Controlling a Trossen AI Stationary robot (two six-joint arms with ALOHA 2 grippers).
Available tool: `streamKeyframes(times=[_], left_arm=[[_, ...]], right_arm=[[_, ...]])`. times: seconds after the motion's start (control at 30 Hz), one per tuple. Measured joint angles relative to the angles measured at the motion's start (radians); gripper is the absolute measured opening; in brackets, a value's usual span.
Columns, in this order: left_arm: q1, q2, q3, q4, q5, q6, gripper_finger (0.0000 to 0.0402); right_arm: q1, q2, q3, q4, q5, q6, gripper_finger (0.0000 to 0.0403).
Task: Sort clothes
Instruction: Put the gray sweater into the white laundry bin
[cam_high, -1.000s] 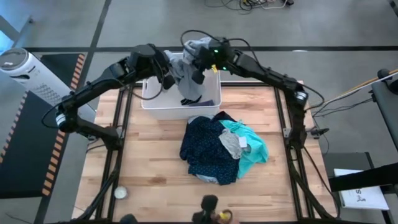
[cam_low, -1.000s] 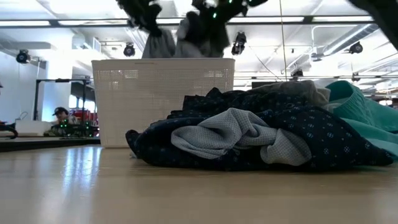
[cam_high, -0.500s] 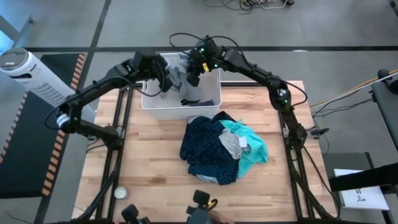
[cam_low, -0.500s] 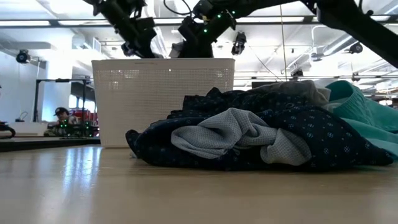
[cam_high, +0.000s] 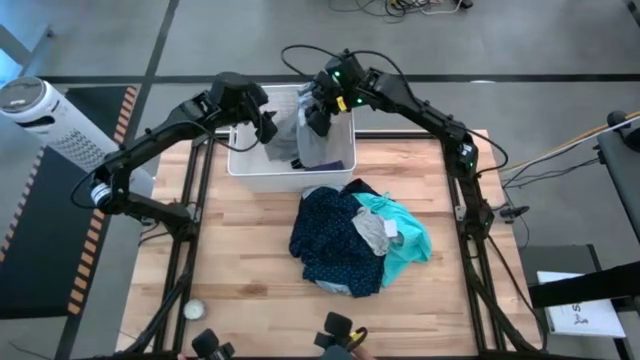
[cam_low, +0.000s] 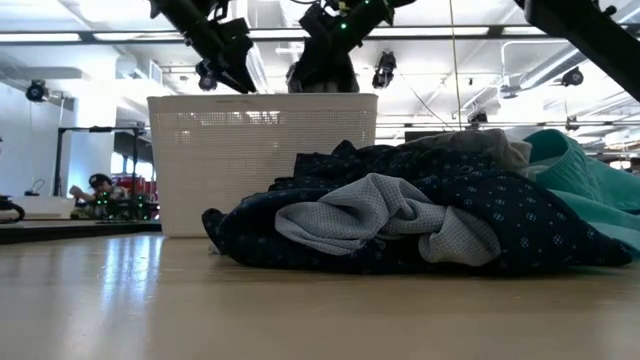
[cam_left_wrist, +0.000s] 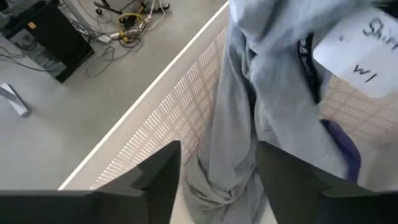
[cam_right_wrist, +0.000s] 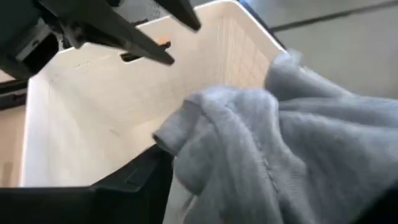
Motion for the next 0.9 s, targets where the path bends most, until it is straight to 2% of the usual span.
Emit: streamKeyframes(times=[0.23,0.6,0.8,0.9], left_arm=[[0.0,0.0,0.01,-0.025,0.0,-0.017,0.023],[0.0,0.0,0.01,-0.031,-0.002,-0.025,0.0204],[0.0,0.0,0.01,-0.031,-0.003,-0.025,0.0203],[0.0,0.0,0.01,-0.031,-0.003,-0.026,0.021]], right_arm=[[0.0,0.017,0.0,-0.059,-0.118,0.0,0.0226],[0.018,0.037,0.0,-0.145,-0.127,-0.02,0.0277],[0.016,0.029,0.0,-0.276,-0.248,0.018,0.0284],[0.017,0.04,0.0,-0.288,-0.276,0.03,0.0281]])
